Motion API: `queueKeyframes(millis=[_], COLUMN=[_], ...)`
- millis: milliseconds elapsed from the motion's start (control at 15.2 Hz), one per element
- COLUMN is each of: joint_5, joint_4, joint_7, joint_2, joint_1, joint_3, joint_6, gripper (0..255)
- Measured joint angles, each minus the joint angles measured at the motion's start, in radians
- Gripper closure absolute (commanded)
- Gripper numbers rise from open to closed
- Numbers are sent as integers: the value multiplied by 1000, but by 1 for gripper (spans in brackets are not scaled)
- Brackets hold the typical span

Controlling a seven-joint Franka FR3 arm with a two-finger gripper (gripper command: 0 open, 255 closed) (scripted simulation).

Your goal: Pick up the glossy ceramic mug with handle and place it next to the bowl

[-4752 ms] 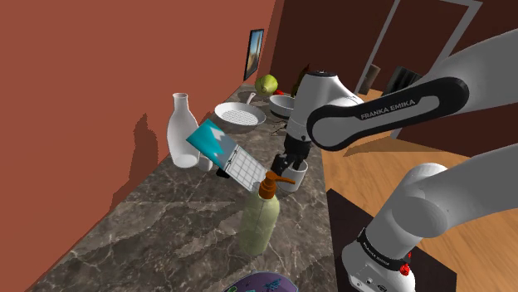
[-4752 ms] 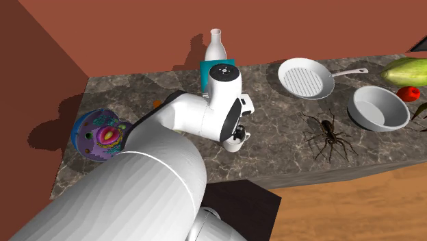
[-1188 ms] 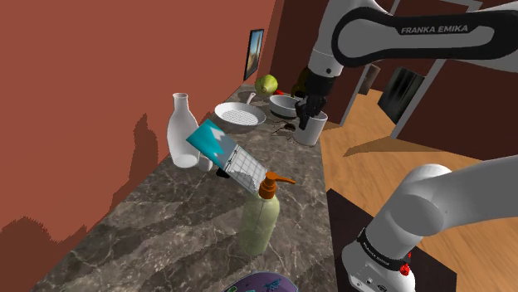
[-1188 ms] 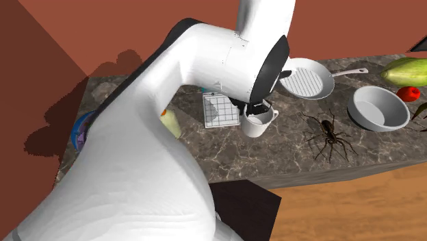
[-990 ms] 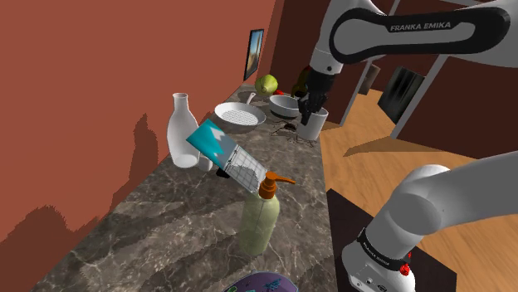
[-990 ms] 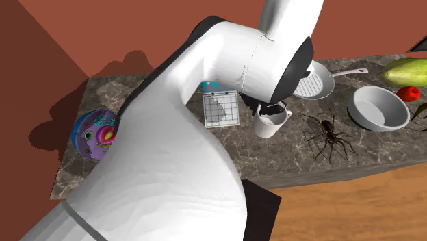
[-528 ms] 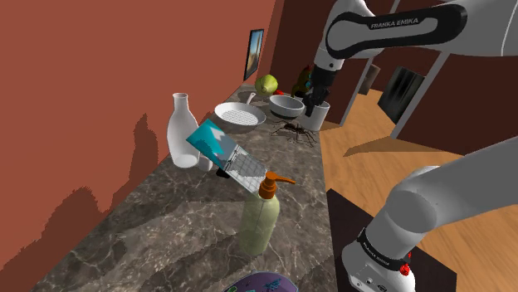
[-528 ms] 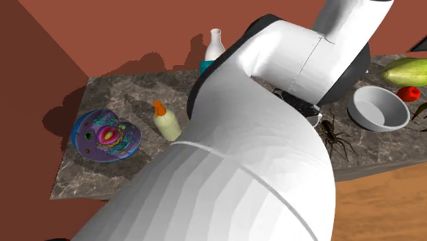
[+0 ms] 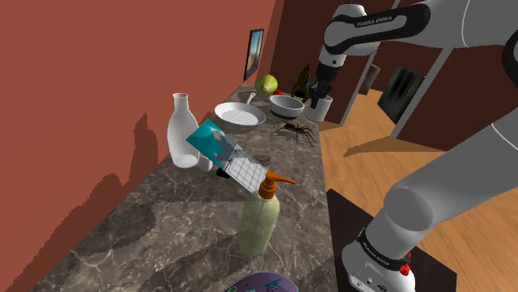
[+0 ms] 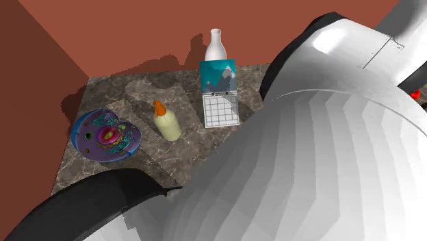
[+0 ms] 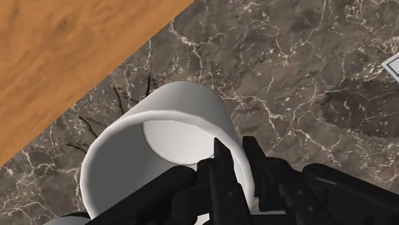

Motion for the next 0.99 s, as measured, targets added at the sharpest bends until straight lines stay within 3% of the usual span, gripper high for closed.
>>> queueKeyframes(millis=[726,990], joint_5=[69,124], joint_4=[355,553], joint_7=[-229,-318], joint_2=[339,499], joint_1=[-77,-127], joint_3=[-126,-155], joint_6=[-14,-57], gripper=[255,255])
